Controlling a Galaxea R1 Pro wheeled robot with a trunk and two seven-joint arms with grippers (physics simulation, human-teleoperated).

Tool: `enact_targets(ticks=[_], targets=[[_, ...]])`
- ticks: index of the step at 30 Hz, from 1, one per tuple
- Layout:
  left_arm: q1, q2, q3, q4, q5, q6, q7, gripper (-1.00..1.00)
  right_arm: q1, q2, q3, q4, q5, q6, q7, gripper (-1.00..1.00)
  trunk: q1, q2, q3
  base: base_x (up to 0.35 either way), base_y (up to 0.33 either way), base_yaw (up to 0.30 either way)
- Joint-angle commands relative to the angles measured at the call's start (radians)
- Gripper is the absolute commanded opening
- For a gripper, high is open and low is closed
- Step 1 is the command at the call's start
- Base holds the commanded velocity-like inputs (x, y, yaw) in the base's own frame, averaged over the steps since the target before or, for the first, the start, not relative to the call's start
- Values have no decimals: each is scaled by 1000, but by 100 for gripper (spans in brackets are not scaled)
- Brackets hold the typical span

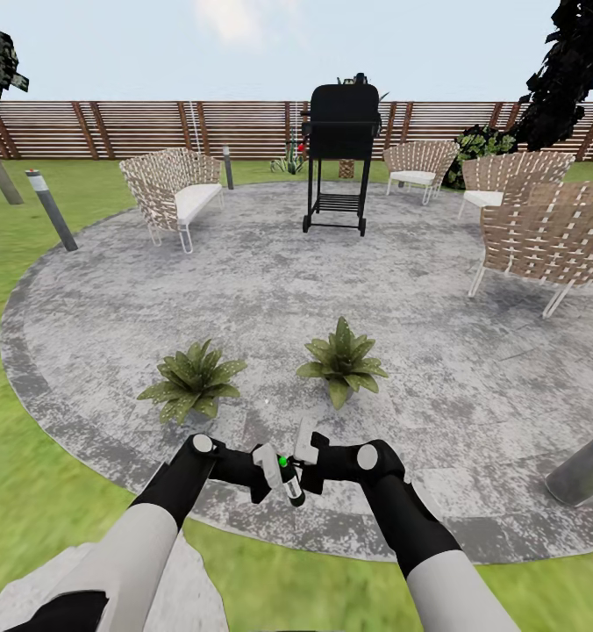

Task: Pick up the pesticide atomizer in the garden and spray insectifuge to fully cover both potted plants in the garden.

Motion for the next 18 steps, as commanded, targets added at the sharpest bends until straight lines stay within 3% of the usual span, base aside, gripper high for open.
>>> enact_targets(ticks=[1, 5, 18], targets=[[-1, -2, 8, -1, -2, -5, -6, -100, 0, 0, 0, 0, 6, 0, 3, -100, 0, 0, -1, 0, 0, 0], [-1, 0, 3, -1, 23, -6, -6, -100, 0, 0, 0, 1, 6, 0, 3, -100, 0, 0, -1, 0, 0, 0], [-1, 2, 1, 1, 27, -7, -8, -100, 0, 0, 0, -1, 6, 0, 3, -100, 0, 0, -1, 0, 0, 0]])
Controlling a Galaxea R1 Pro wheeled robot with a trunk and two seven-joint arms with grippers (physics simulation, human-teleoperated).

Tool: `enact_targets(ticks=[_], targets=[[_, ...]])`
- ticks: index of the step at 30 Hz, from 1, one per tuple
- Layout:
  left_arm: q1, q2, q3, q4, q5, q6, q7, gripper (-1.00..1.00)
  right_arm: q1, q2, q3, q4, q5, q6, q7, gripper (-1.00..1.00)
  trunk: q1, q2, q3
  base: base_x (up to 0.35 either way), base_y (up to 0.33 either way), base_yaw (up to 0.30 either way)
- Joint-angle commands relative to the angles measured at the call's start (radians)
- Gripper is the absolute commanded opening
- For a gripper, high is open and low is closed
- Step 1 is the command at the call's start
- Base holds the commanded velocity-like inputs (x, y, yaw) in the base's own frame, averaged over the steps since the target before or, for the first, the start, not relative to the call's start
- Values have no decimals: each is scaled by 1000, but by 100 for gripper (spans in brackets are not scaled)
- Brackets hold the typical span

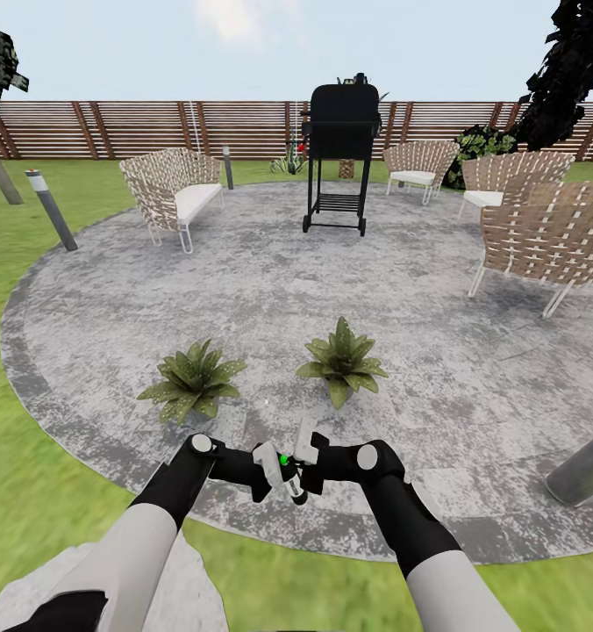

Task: Pick up the pesticide atomizer in the garden and spray insectifuge to fully cover both potted plants in the garden.

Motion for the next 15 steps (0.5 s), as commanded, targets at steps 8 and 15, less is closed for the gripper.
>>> enact_targets(ticks=[8, 15], targets=[[-1, -2, 8, -1, -10, -7, -12, -100, 0, 0, -2, 2, 7, 0, 3, -100, 0, 0, -1, 0, 0, 0], [-1, -3, 7, -1, -10, -6, -12, -100, 0, 0, -2, 2, 7, 0, 3, -100, 0, 0, -1, 0, 0, 0]])
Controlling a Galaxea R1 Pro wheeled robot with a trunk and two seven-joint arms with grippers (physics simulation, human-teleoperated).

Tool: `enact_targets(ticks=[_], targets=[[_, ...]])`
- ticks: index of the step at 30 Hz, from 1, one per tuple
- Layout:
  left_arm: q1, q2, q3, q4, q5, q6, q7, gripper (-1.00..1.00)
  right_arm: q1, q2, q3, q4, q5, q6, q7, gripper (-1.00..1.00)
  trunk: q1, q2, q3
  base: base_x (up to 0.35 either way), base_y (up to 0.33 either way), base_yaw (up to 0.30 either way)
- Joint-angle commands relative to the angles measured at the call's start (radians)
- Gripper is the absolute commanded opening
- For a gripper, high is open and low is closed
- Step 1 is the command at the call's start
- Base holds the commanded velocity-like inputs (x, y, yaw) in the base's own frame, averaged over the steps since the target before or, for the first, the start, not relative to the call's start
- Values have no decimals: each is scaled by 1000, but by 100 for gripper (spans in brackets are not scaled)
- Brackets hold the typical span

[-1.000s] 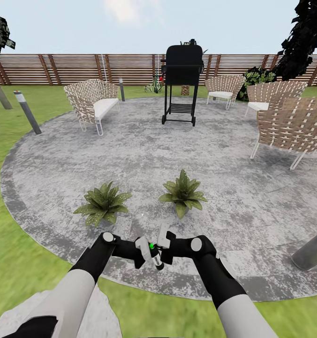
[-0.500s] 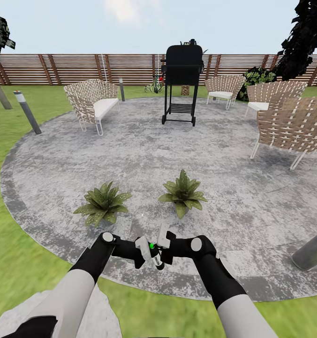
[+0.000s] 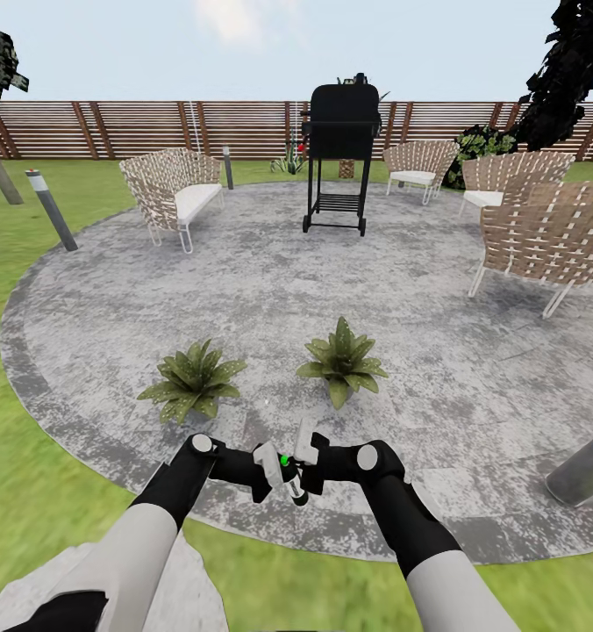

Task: Pick up the pesticide atomizer in the garden and spray insectifuge to fully cover both potted plants in the garden.

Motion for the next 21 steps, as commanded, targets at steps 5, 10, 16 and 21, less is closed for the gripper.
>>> enact_targets(ticks=[5, 10, 16, 21], targets=[[-1, -6, 8, -1, -10, -6, -6, -100, 0, 0, 0, -3, 6, 0, 4, -100, 0, 0, -1, 0, 0, 0], [-1, -6, 7, -1, -10, -6, -6, -100, 0, 0, 0, -3, 6, 0, 4, -100, 0, 0, -1, 0, 0, 0], [-1, -7, 8, -1, -10, -6, -7, -100, 0, 0, 0, -3, 6, 0, 4, -100, 0, 0, -1, 0, 0, 0], [0, -8, 8, -1, -9, -7, -8, -100, 0, 0, 0, -4, 6, 0, 4, -100, 0, 0, -1, 0, 0, 0]])
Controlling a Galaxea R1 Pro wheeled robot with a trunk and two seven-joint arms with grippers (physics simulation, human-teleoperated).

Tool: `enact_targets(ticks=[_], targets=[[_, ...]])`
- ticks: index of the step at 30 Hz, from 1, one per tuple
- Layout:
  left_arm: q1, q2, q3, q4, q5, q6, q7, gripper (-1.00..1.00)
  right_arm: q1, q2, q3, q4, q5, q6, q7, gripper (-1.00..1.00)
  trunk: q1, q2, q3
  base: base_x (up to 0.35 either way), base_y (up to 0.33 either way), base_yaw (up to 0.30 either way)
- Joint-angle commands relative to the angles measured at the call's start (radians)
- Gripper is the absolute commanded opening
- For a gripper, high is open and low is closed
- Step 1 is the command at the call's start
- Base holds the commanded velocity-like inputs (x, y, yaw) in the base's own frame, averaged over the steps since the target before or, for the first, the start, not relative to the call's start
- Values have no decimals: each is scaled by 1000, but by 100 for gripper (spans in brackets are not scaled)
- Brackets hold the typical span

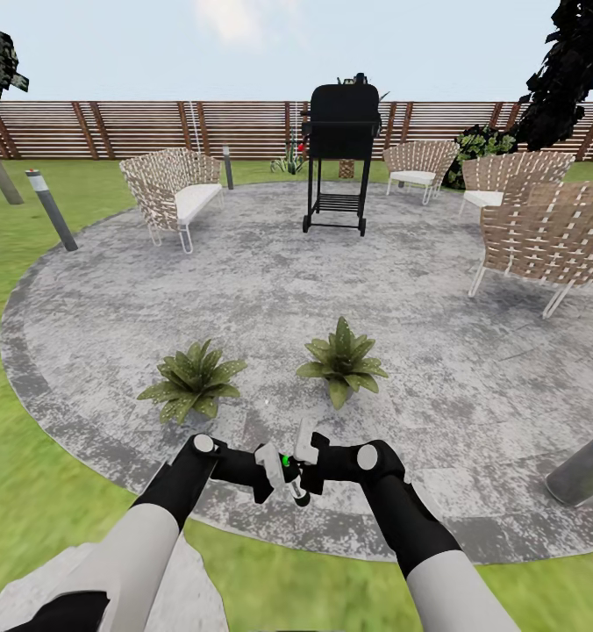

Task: Pick up the pesticide atomizer in the garden and spray insectifuge to fully cover both potted plants in the garden.

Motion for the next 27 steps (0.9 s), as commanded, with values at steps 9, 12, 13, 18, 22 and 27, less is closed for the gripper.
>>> enact_targets(ticks=[9, 12, 13, 18, 22, 27], targets=[[0, -5, 7, -1, -10, -5, -6, -100, 0, 0, 0, 1, 6, 0, 2, -100, 0, 0, -1, 0, 0, 0], [0, -5, 7, -1, -10, -5, -6, -100, 0, 0, 0, 1, 6, 0, 2, -100, 0, 0, -1, 0, 0, 0], [0, -5, 7, -1, -10, -5, -6, -100, 0, 0, 0, 1, 6, 0, 3, -100, 0, 0, -1, 0, 0, 0], [0, 8, 1, 0, -13, -5, -6, -100, 0, 0, 0, 1, 6, 0, 3, -100, 0, 0, -1, 0, 0, 0], [2, 74, 0, 2, -22, -3, -4, -100, 2, 0, 0, 1, 6, 0, 2, -100, 0, 0, -1, 0, 0, 0], [8, 176, -2, 3, -42, -1, -4, -100, 4, 0, 0, 1, 6, 1, 2, -100, 0, 0, -1, 0, 0, 0]])
